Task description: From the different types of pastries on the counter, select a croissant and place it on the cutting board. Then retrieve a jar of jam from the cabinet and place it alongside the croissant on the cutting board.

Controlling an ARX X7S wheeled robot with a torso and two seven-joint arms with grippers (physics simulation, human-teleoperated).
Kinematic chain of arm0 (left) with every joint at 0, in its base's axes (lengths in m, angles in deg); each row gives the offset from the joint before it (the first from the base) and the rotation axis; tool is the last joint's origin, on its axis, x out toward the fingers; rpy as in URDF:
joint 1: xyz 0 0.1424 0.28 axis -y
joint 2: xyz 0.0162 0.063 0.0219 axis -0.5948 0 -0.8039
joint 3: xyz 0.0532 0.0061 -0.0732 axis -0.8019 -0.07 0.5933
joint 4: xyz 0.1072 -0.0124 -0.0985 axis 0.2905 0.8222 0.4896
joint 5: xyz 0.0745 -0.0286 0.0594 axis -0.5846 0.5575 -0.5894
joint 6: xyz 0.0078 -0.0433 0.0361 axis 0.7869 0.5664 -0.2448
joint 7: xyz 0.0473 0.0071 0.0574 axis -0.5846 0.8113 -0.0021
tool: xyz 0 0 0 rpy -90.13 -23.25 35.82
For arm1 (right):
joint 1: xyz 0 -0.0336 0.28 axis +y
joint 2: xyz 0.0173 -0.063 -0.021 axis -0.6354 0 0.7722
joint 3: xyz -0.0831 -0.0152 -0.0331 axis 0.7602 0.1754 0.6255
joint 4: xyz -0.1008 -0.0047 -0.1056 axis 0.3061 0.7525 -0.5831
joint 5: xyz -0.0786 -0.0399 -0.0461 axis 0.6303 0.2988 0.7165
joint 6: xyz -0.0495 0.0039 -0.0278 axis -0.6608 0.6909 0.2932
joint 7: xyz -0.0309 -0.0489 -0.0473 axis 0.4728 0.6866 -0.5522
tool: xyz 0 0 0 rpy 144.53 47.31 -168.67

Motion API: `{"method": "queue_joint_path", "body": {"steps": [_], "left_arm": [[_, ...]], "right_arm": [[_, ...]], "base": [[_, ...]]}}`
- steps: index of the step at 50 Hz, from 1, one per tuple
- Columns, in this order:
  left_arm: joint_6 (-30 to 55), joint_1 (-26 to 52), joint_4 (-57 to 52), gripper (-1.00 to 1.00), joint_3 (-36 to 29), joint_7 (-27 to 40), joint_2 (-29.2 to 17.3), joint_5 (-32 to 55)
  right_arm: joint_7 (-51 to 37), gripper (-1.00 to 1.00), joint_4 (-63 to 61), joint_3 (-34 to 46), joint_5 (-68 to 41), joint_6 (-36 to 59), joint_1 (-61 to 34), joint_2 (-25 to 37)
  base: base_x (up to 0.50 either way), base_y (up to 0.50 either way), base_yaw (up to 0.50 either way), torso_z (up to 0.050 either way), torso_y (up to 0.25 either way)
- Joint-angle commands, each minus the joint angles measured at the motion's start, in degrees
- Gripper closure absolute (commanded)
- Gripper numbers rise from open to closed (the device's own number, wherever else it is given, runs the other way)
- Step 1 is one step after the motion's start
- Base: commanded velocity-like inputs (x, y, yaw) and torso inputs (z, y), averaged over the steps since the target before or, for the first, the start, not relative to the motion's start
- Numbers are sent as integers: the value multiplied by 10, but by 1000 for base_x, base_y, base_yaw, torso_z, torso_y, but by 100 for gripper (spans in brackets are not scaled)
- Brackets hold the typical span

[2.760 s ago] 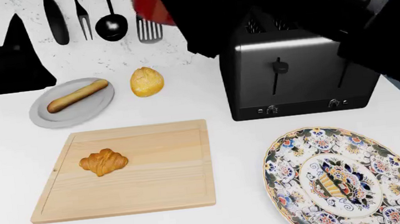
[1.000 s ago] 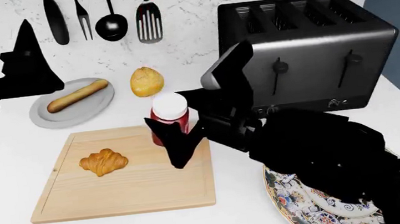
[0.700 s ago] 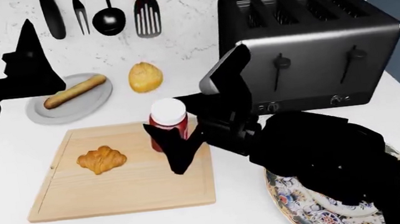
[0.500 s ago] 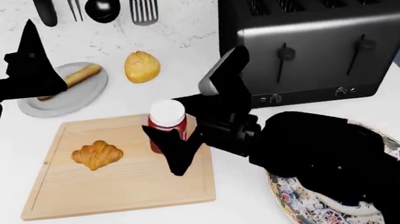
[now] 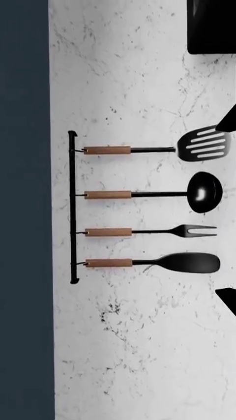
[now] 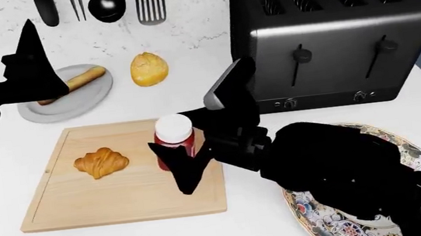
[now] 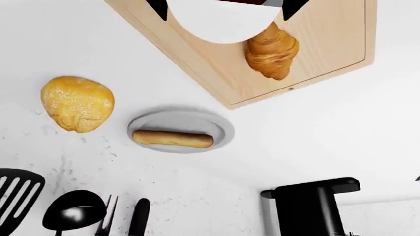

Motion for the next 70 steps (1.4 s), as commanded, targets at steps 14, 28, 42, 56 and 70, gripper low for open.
{"method": "queue_joint_path", "body": {"steps": [14,28,42,56,70], "left_arm": [[-9,-2,-3,-100,-4,2,0,0],[-8,-2,-4,-100,-3,6,-2,6],[-12,-4,-3,-100,-4,8,-4,7],[-13,-1,-1,-100,-7,8,-6,12],[-17,-1,0,-100,-13,9,-6,12]], "right_arm": [[12,100,-3,0,43,1,1,-5],[17,-100,-3,10,54,2,7,-6],[13,-100,-23,0,43,9,-6,5],[14,-100,-58,-16,19,5,-7,21],[-8,-100,-89,-62,-7,-10,-26,67]], "base": [[0,0,0,0,0],[0,0,0,0,0],[0,0,0,0,0],[0,0,0,0,111],[0,0,0,0,250]]}}
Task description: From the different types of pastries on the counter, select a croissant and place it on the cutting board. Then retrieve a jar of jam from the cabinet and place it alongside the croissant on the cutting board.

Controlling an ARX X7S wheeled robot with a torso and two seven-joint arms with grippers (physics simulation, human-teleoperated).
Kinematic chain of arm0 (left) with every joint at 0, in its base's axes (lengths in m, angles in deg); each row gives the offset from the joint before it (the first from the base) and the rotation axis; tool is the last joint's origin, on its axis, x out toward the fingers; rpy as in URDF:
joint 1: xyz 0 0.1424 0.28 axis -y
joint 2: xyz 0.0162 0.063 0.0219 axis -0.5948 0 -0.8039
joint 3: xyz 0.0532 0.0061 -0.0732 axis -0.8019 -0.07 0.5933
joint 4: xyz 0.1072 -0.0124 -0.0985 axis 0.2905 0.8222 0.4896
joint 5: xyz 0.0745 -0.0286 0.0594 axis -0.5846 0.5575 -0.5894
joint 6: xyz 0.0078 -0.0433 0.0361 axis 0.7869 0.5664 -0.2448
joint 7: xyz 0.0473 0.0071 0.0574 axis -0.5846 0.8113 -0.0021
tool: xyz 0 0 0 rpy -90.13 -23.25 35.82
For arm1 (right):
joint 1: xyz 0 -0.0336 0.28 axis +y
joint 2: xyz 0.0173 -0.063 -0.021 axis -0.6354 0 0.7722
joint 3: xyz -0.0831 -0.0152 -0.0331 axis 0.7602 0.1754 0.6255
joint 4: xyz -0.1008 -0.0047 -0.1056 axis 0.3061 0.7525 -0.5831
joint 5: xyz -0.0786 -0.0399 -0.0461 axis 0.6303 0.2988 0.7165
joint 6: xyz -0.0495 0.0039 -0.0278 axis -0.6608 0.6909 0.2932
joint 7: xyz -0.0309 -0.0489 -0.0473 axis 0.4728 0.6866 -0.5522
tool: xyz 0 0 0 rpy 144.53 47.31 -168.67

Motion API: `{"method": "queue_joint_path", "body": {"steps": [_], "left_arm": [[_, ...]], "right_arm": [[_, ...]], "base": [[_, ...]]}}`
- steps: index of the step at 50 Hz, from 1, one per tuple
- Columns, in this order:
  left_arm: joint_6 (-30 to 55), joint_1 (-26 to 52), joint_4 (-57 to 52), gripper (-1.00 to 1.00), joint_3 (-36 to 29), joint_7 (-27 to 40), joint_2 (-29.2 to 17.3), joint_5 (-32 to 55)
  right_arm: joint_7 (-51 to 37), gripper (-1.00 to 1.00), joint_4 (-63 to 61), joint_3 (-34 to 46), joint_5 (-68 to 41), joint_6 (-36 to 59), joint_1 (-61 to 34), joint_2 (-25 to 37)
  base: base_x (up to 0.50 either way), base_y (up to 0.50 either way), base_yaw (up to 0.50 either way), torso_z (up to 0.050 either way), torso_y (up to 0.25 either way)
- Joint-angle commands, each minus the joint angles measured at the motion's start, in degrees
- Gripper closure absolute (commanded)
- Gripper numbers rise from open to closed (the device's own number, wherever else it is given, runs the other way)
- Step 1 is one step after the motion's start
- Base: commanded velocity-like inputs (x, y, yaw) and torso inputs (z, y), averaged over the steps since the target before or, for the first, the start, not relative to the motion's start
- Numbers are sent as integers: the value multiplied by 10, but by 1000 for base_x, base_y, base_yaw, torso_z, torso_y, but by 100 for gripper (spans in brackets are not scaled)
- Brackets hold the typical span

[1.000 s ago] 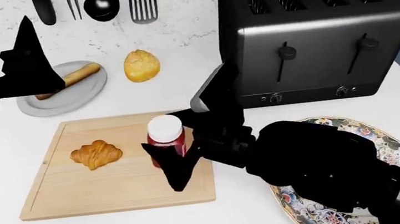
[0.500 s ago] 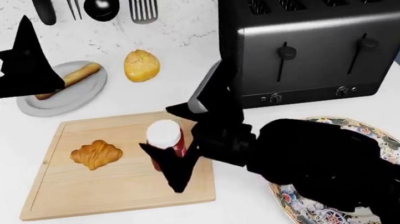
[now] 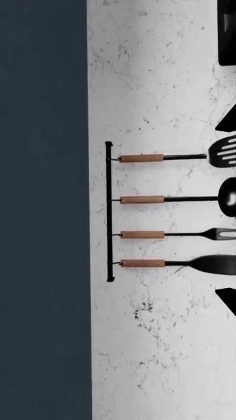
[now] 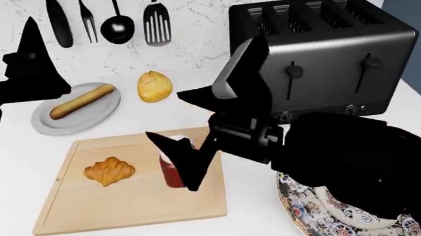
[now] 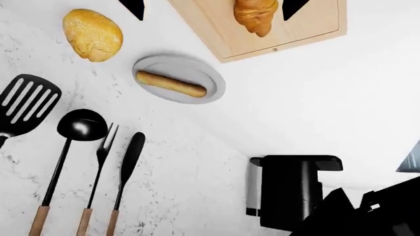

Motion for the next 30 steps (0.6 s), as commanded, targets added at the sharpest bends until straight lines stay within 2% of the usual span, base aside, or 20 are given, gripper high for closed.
{"method": "queue_joint_path", "body": {"steps": [1,9,22,30], "left_arm": [[-4,-2,1,-100,-4,0,-1,1],[-4,-8,-6,-100,-1,2,-3,5],[9,7,-21,-100,4,16,-2,27],[27,26,-41,-100,31,43,1,64]], "right_arm": [[-15,-100,-23,-36,-18,-14,-12,35],[-37,-100,-41,-73,-33,-29,-27,70],[-72,-100,-61,-131,-54,-59,-29,140],[-98,-100,-76,-174,-61,-110,-5,185]], "base": [[0,0,0,0,250],[0,0,0,0,245],[0,0,0,0,0],[0,0,0,0,0]]}}
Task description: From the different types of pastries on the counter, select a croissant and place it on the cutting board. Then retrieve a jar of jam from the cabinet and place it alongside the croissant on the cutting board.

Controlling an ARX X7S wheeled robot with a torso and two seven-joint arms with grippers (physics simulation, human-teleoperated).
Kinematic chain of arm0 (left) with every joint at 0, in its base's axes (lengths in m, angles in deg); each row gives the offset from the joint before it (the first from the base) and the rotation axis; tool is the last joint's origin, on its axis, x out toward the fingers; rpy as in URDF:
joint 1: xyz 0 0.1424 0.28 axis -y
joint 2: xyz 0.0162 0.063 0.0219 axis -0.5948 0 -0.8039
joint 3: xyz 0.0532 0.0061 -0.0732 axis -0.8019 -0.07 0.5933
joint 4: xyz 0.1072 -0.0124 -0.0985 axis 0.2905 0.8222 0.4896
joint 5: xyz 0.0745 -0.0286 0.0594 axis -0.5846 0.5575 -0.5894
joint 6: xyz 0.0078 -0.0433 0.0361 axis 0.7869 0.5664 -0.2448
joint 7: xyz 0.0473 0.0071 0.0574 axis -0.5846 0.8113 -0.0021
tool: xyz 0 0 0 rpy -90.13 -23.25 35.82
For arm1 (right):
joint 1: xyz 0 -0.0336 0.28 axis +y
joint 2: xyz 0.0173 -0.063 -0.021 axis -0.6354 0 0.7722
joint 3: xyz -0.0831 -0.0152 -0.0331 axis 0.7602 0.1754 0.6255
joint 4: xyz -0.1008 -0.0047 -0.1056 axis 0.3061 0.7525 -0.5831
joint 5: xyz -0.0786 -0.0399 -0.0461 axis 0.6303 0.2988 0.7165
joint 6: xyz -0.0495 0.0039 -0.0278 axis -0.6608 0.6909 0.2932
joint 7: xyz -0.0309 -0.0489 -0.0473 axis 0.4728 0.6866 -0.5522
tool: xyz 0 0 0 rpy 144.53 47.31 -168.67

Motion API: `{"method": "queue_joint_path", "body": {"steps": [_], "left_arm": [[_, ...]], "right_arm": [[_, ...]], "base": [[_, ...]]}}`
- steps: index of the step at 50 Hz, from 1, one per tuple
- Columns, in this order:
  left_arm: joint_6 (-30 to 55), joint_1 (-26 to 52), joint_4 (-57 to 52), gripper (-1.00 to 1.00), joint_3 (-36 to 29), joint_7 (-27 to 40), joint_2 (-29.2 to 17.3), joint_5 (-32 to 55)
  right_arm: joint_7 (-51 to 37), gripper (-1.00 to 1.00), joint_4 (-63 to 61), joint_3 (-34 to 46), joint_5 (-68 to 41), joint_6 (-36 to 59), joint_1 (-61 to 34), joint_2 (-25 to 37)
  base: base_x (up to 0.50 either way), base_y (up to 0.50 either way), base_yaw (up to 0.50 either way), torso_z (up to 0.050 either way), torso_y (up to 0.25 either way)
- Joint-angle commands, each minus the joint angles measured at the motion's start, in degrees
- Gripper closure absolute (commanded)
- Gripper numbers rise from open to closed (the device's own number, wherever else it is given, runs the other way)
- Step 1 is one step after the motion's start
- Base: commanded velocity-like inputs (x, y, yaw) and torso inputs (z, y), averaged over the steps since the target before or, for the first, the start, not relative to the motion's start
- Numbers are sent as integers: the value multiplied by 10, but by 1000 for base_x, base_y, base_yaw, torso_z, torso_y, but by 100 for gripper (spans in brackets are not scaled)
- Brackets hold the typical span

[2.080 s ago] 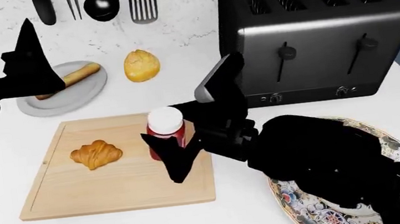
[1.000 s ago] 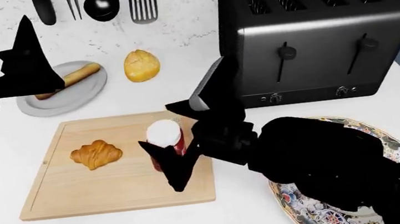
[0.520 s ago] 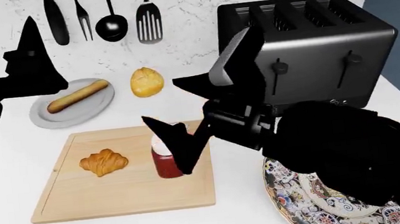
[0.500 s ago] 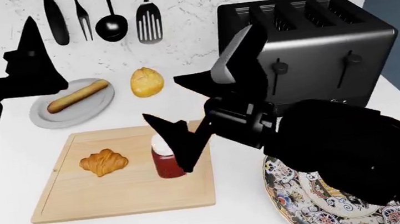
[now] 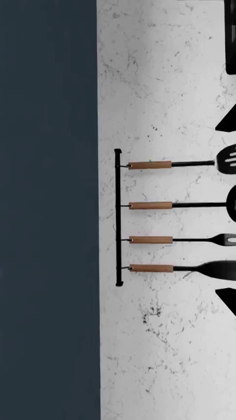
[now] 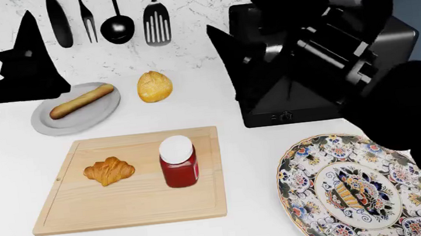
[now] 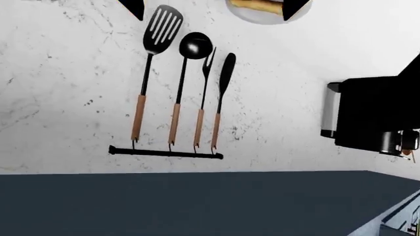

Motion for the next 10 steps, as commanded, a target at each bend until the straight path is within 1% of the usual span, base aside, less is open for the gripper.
{"method": "queue_joint_path", "body": {"steps": [1,5,10], "left_arm": [[19,22,-22,-100,26,28,3,38],[28,31,-39,-100,50,50,7,68],[38,39,-56,-100,88,72,0,109]], "right_arm": [[-35,-100,-21,-55,-12,-56,24,61],[-51,-100,-22,-82,-11,-114,66,69],[-62,-100,-17,-106,0,-178,107,66]], "base": [[0,0,0,0,0],[0,0,0,0,0],[0,0,0,0,0]]}}
